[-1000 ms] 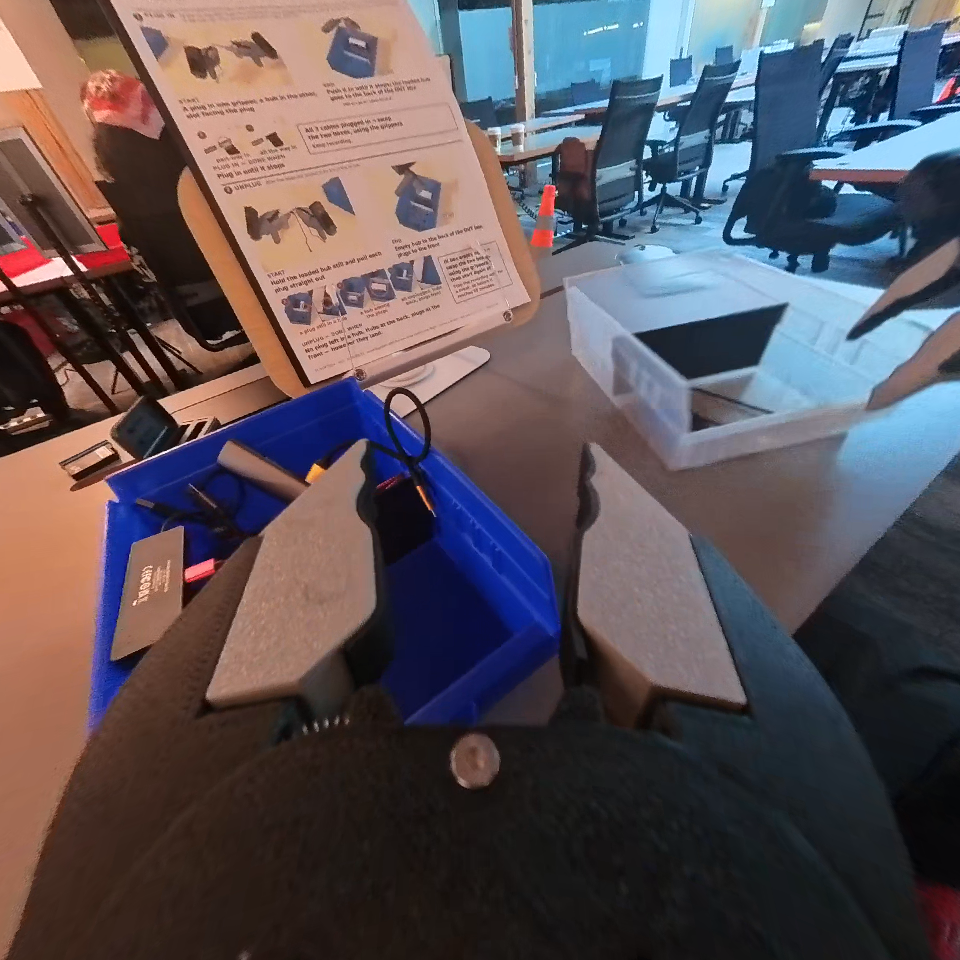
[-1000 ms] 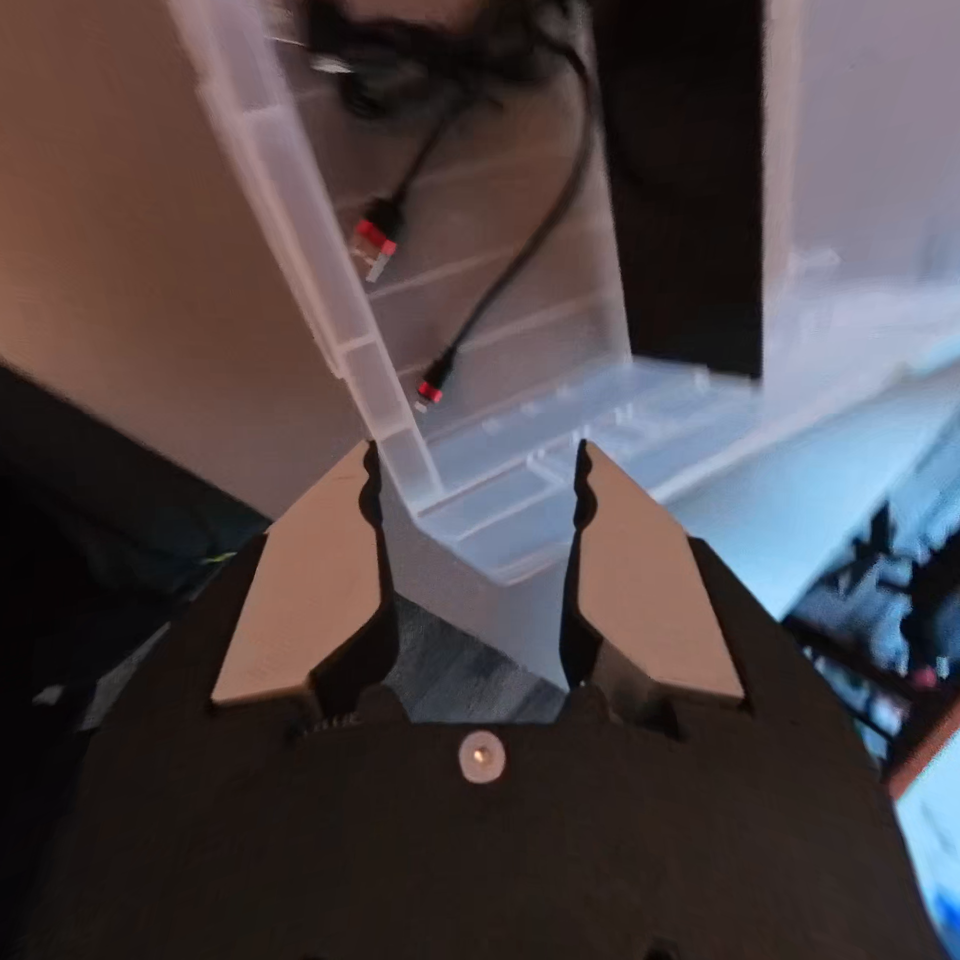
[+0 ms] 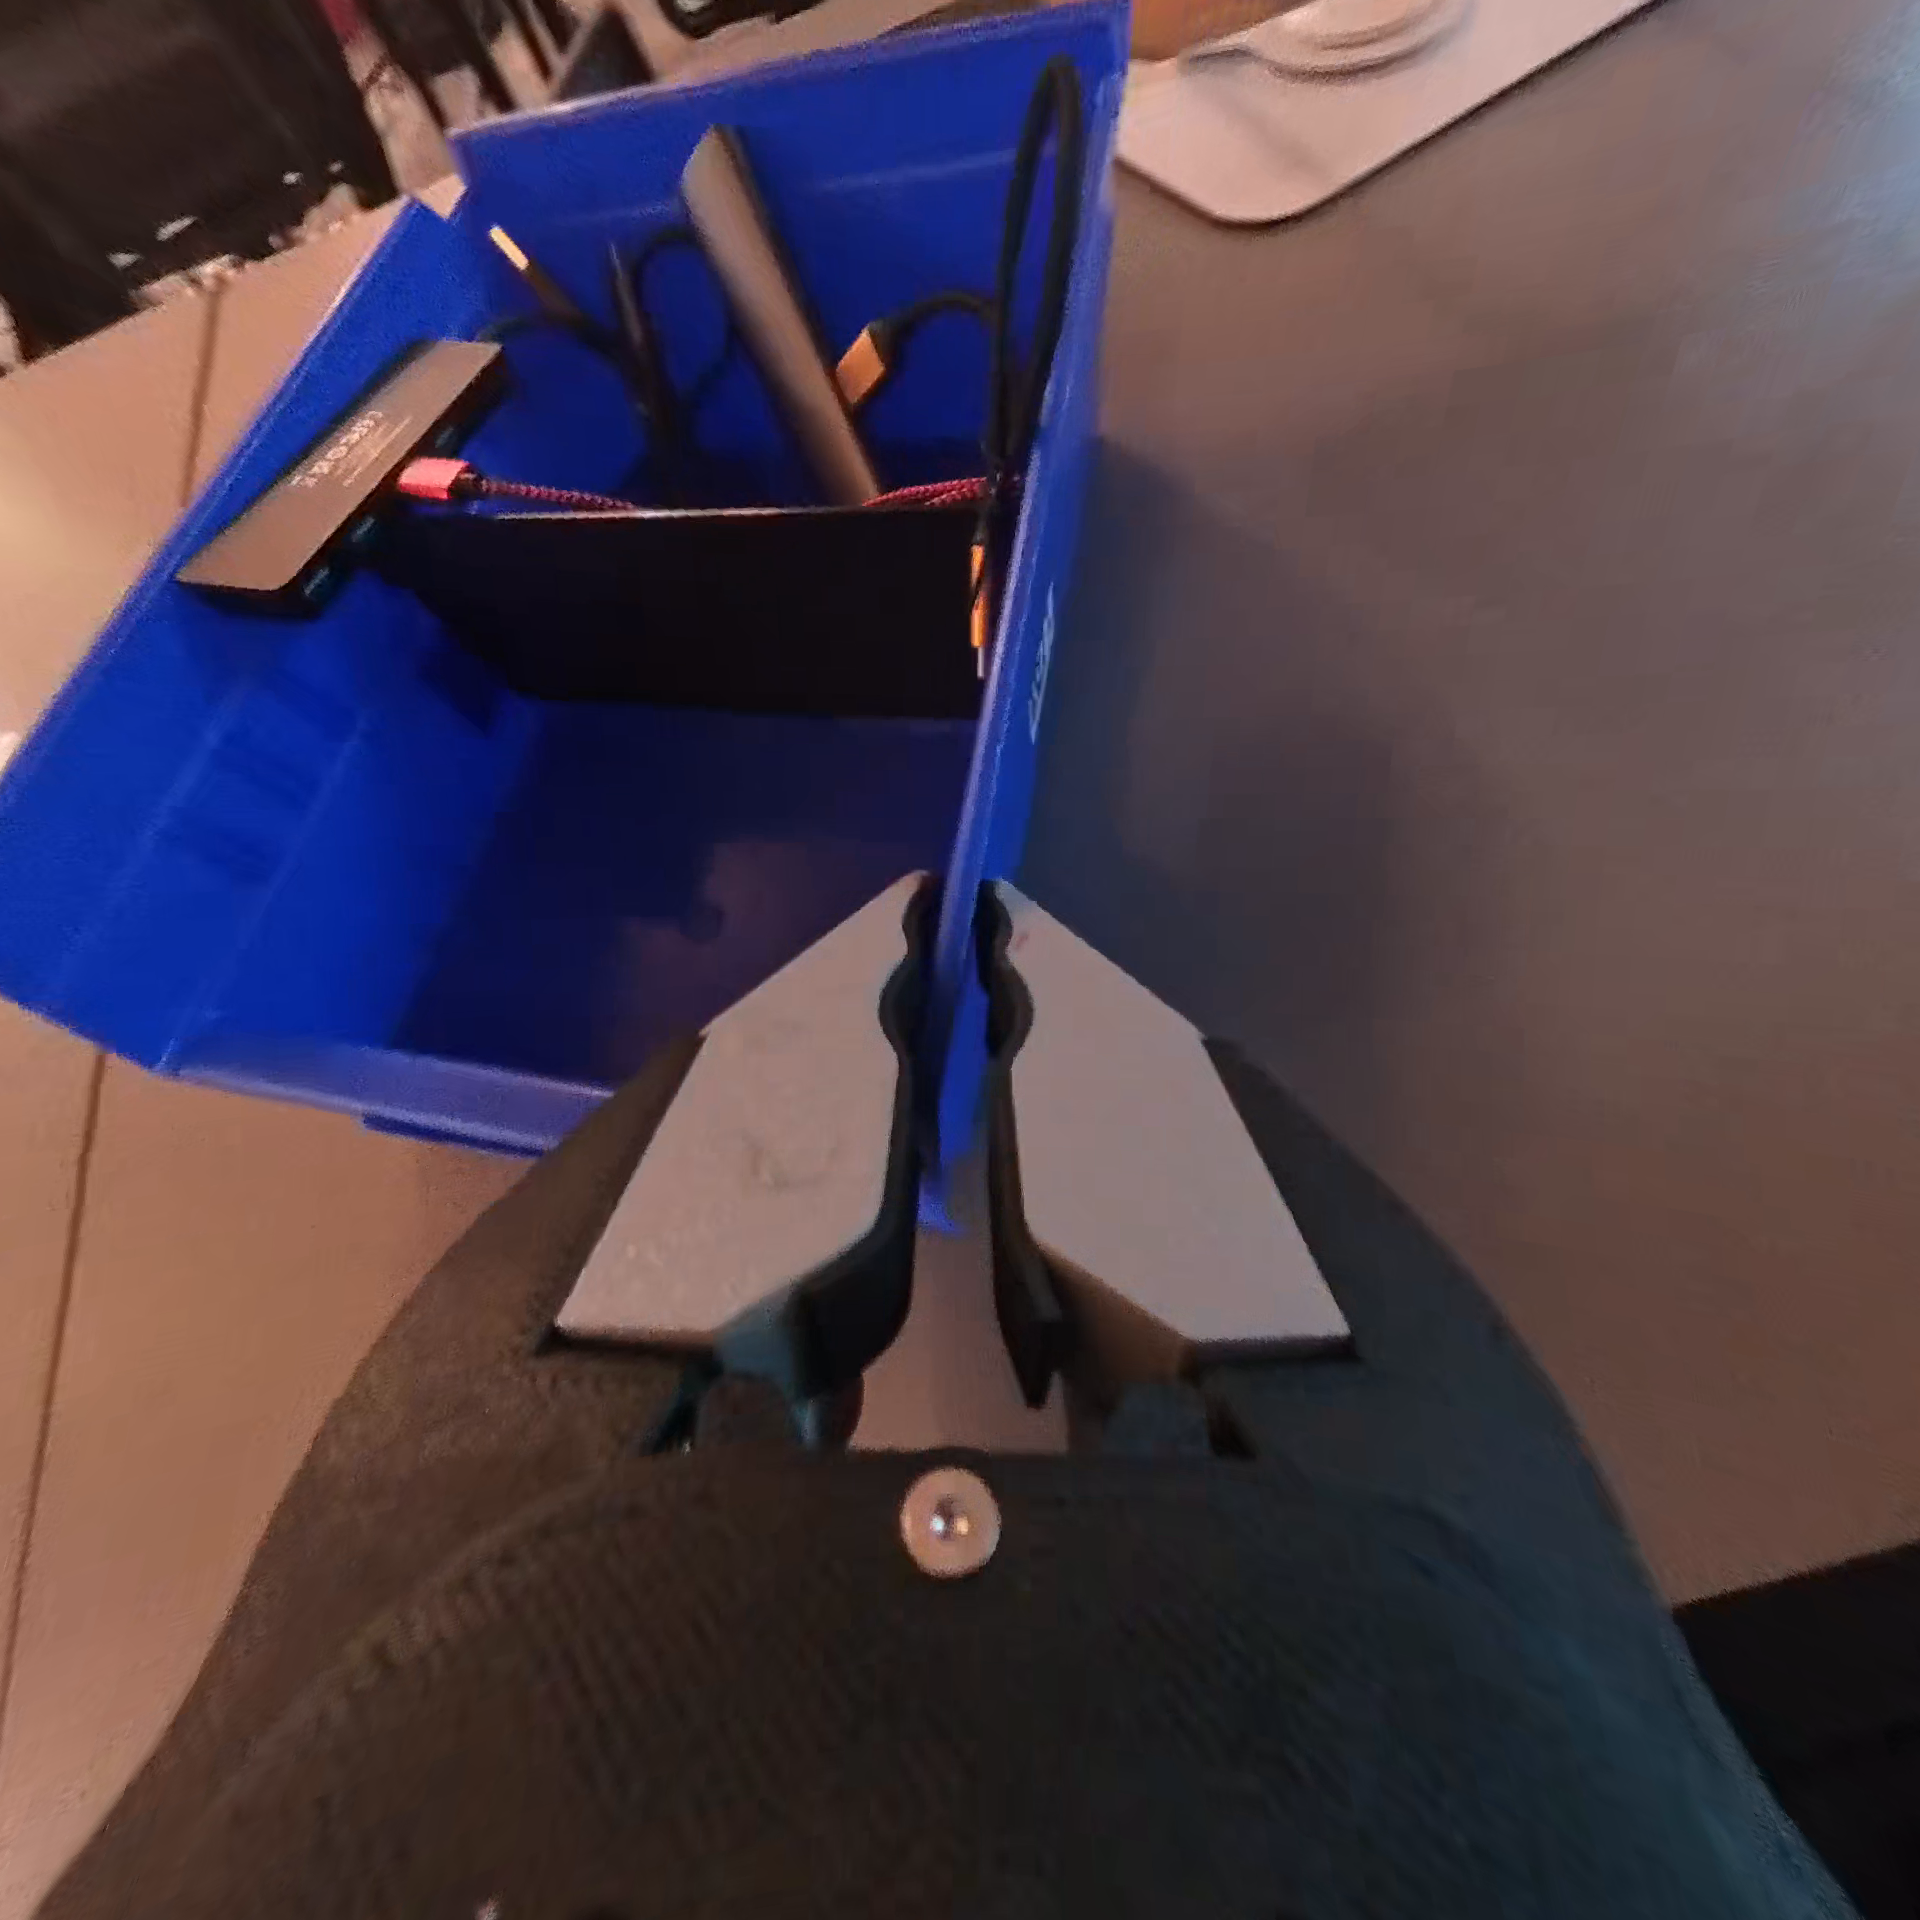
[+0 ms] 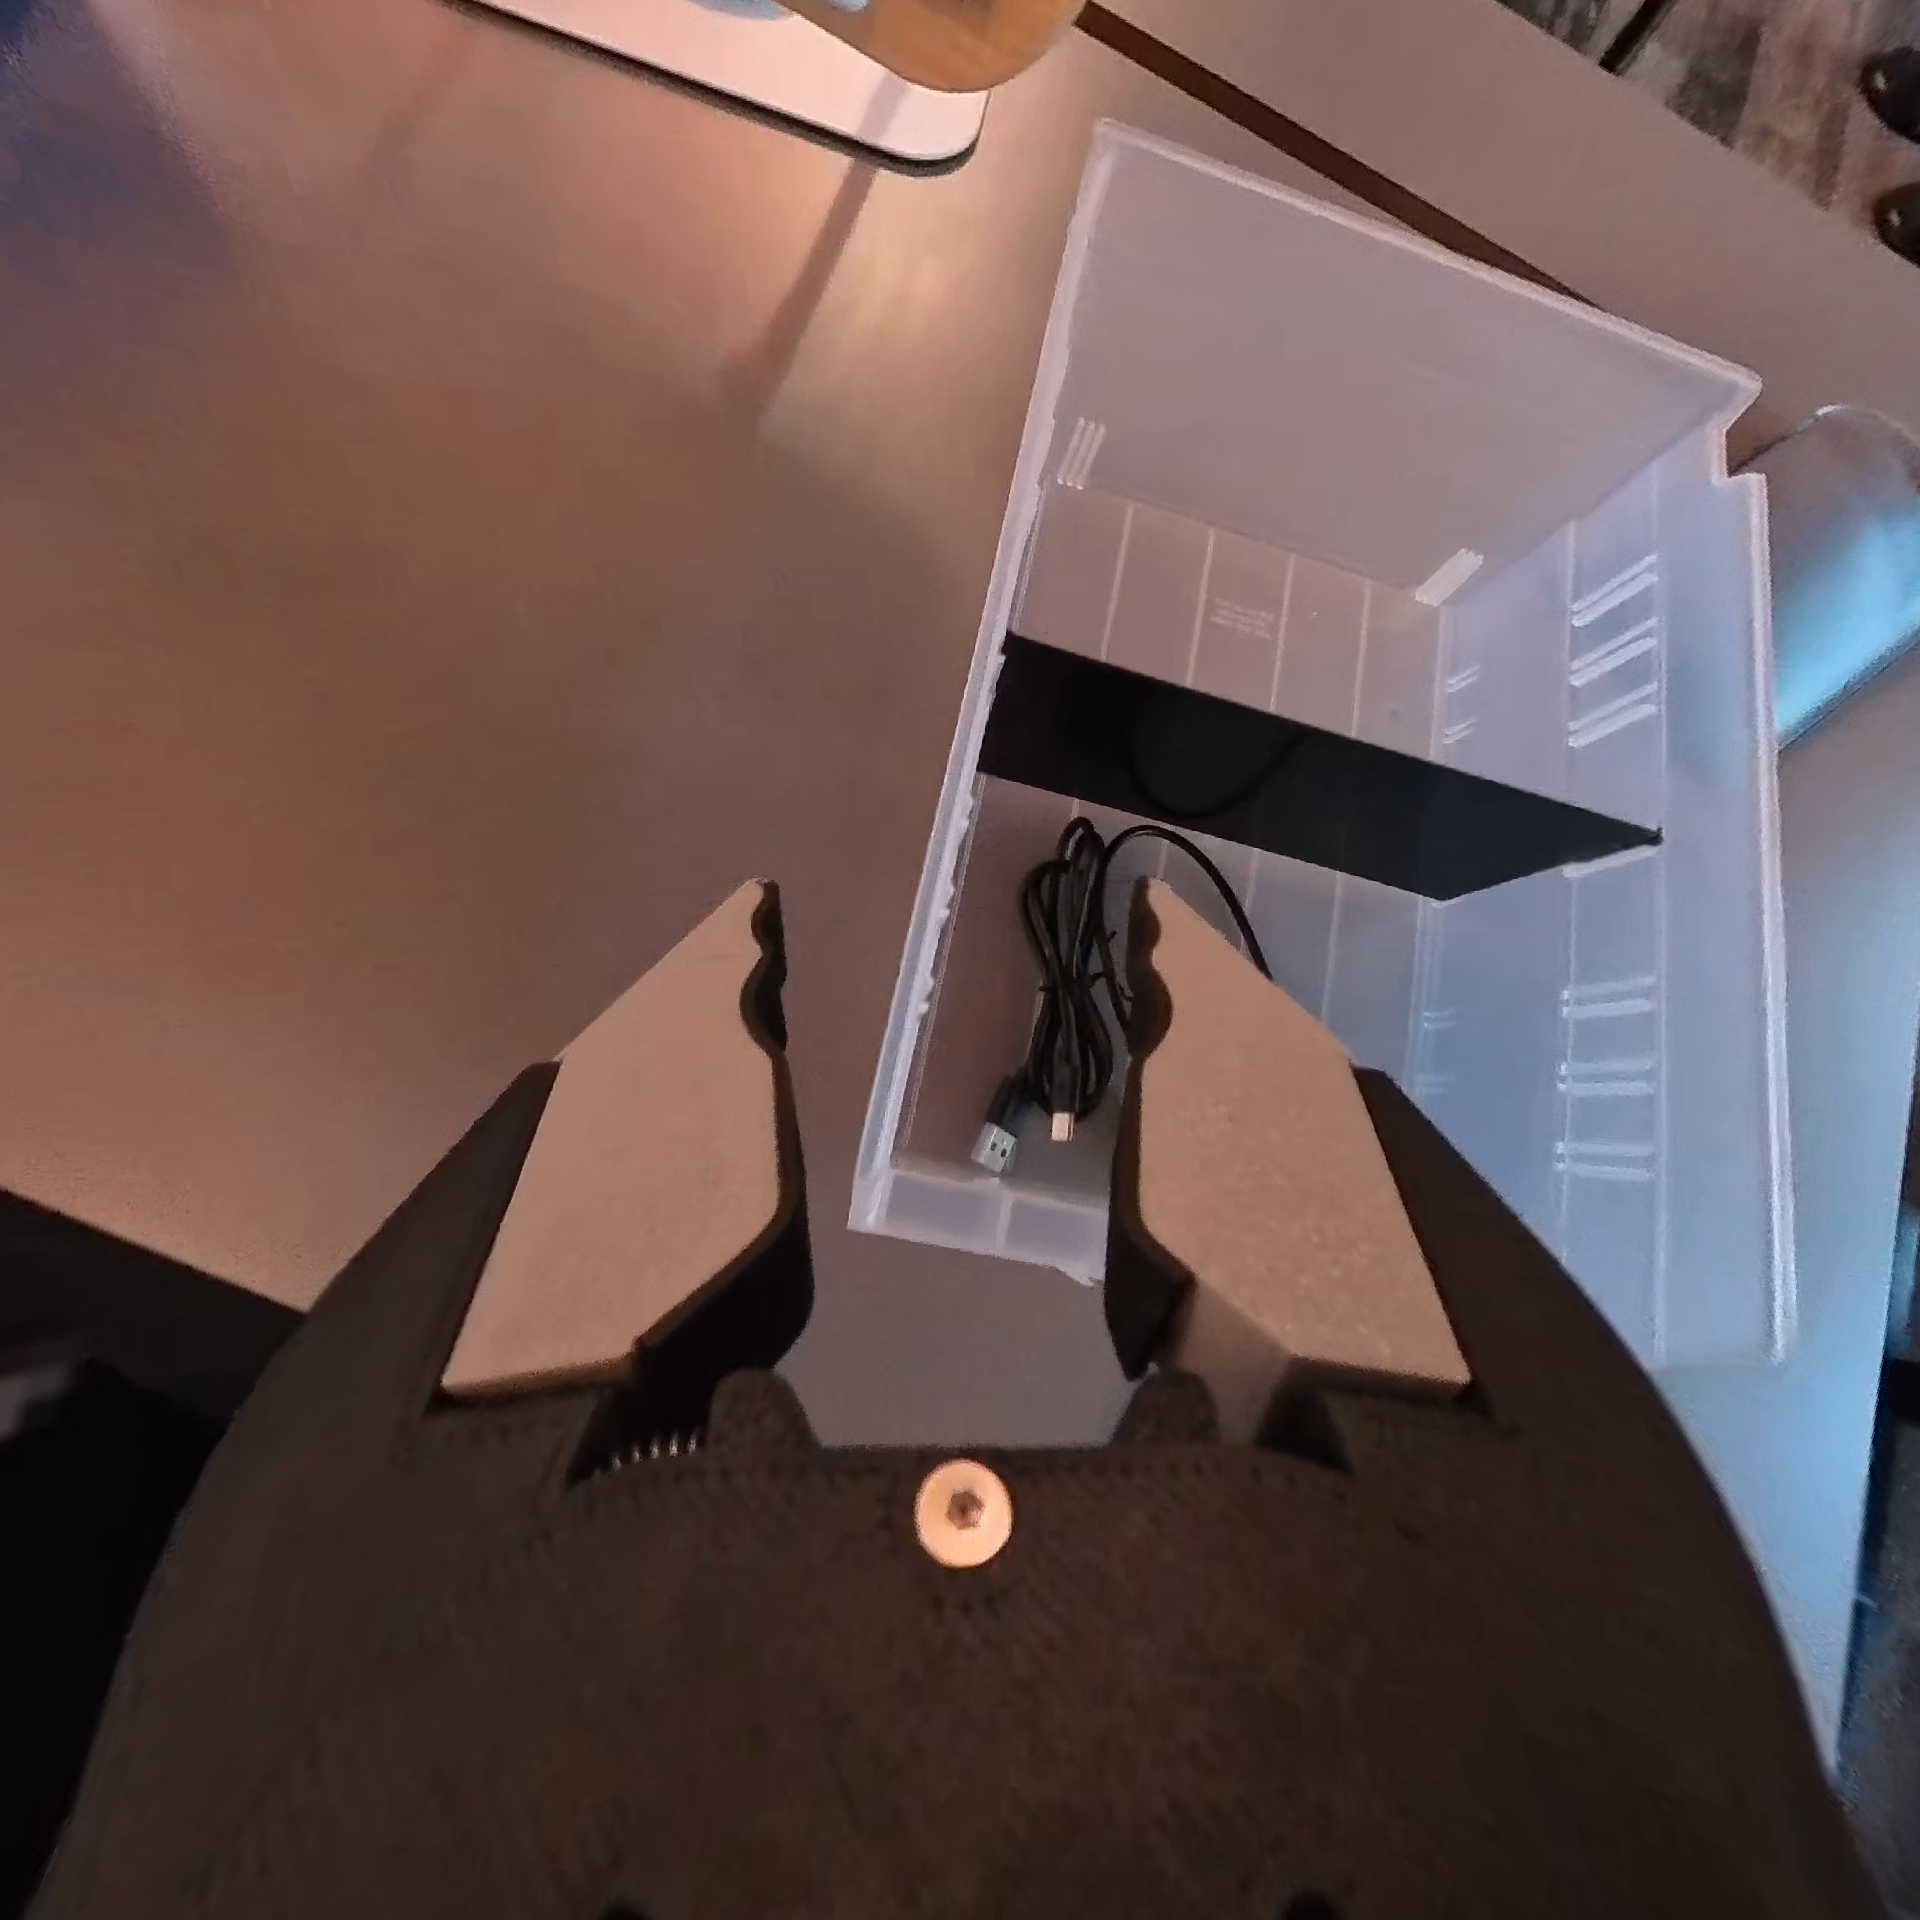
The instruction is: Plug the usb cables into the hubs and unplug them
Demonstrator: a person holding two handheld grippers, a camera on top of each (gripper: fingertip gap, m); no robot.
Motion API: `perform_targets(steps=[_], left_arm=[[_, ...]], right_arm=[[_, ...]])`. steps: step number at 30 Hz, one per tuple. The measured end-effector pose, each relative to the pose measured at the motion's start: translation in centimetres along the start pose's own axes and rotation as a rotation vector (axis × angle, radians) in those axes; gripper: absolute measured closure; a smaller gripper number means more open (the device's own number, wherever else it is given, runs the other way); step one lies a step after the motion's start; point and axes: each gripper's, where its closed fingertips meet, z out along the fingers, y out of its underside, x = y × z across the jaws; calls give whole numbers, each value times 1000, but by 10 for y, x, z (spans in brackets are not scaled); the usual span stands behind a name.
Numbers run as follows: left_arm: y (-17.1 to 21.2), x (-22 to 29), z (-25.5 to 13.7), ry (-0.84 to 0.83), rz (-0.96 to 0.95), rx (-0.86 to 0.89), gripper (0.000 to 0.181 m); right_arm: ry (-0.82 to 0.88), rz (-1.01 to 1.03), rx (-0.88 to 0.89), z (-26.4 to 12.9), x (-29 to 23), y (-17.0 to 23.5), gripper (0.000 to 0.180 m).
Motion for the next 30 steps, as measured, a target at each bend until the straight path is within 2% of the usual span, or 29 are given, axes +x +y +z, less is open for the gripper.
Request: perform_targets(steps=[4,6,7,8,10,12,14,19,20,21,22,23,25,27,30], left_arm=[[7,-7,-3,-25,-20,-40,178],[4,4,-6,-24,33,-58,176],[-1,15,-8,17,55,-44,171],[-10,29,-12,79,54,-11,162],[-22,46,-21,155,42,27,152],[-30,48,-31,145,57,56,146],[-34,44,-40,120,73,68,140],[-45,33,-62,93,56,136,136],[-46,32,-63,90,54,140,136],[-45,31,-62,89,51,138,136],[-43,32,-59,91,49,128,133],[-40,33,-55,97,46,110,129],[-31,40,-43,112,50,55,118],[-20,44,-29,101,67,-11,112],[-7,47,-7,77,87,-77,115]], right_arm=[[27,6,-65,13,4,10,119],[-8,28,-162,21,1,28,142],[-85,34,-223,24,-11,39,156],[-164,35,-270,25,-25,47,159],[-215,0,-289,23,-39,50,128],[-192,-34,-294,16,-40,50,130],[-175,-45,-271,5,-40,47,142],[-270,-164,-209,-30,-63,47,137],[-294,-186,-193,-34,-68,47,150],[-318,-193,-173,-37,-72,44,170],[-328,-183,-152,-39,-74,40,180],[-300,-158,-141,-38,-69,35,172],[-226,-106,-137,-35,-57,29,146],[-220,-101,-125,-34,-59,25,142],[-208,-132,-108,-28,-66,17,138]])
